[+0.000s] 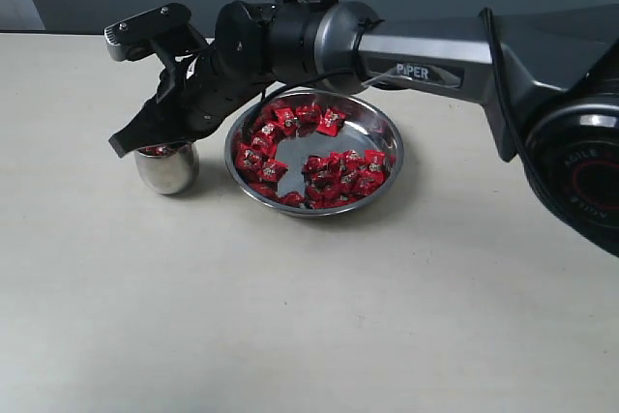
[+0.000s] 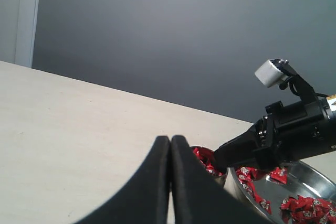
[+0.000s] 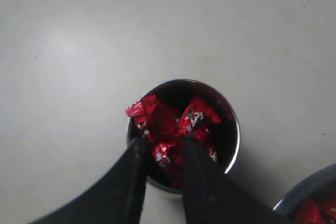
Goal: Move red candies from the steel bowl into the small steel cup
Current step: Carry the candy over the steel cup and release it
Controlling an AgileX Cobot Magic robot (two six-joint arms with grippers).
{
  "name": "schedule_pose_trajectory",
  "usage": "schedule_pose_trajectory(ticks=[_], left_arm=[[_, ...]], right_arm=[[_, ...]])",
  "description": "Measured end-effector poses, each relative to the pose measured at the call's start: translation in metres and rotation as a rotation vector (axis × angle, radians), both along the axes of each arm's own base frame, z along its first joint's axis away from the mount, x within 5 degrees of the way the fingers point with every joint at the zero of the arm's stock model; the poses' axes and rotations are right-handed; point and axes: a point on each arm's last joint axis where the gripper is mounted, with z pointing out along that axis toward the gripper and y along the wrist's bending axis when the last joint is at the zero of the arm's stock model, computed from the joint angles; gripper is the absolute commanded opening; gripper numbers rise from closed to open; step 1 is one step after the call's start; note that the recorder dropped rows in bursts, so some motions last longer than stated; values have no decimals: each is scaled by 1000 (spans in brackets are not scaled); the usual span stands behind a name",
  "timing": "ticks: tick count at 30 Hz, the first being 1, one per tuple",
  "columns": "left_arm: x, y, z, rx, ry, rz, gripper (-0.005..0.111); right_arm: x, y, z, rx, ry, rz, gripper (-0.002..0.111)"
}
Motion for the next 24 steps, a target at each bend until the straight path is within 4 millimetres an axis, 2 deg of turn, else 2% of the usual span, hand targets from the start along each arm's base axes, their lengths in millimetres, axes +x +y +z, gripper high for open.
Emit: schedule_pose_trajectory(ticks=[7,11,17,24], left_arm=[[0,0,0,0,0,0,0],[0,0,0,0,0,0,0],[0,0,0,0,0,0,0],[0,0,0,0,0,0,0]], right_arm=[[0,0,0,-8,-12,5,25],[8,-8,0,-19,-22,-9,25],[30,-33,2,-7,15,-110,25],[57,-73,-1,-34,93,-214,25]])
